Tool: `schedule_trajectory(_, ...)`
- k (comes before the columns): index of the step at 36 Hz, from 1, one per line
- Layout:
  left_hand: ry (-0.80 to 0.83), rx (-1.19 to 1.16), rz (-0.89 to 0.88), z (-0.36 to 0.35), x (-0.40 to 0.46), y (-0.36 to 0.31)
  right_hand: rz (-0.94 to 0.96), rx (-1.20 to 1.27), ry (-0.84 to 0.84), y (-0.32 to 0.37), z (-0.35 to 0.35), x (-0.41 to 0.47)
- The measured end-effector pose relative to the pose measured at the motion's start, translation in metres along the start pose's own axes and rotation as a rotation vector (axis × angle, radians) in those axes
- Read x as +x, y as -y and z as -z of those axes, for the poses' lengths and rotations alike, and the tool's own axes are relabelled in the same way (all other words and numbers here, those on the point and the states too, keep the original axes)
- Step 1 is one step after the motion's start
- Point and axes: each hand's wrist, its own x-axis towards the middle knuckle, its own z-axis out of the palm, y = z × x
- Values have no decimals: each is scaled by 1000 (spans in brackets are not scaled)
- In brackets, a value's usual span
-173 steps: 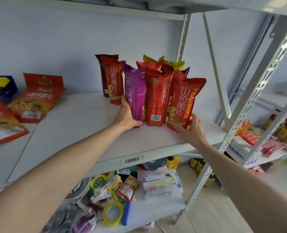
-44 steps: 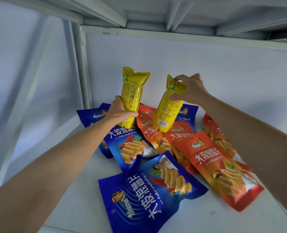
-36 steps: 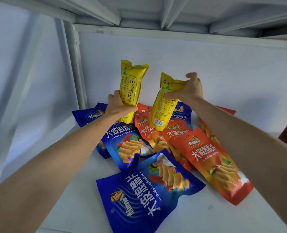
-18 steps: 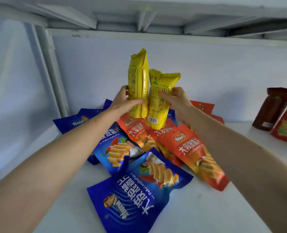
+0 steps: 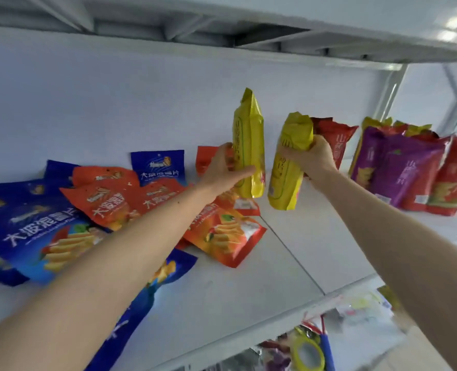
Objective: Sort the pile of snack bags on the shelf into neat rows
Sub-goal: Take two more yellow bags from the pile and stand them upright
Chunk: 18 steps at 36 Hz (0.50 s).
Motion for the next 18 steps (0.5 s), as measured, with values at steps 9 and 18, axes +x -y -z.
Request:
schedule_trajectory(9, 154, 34, 14, -124, 5, 27, -32, -30, -63, -75, 111, -2)
schedule_trajectory(18, 67, 155, 166, -166, -8, 38, -57, -140, 102, -119, 145, -18)
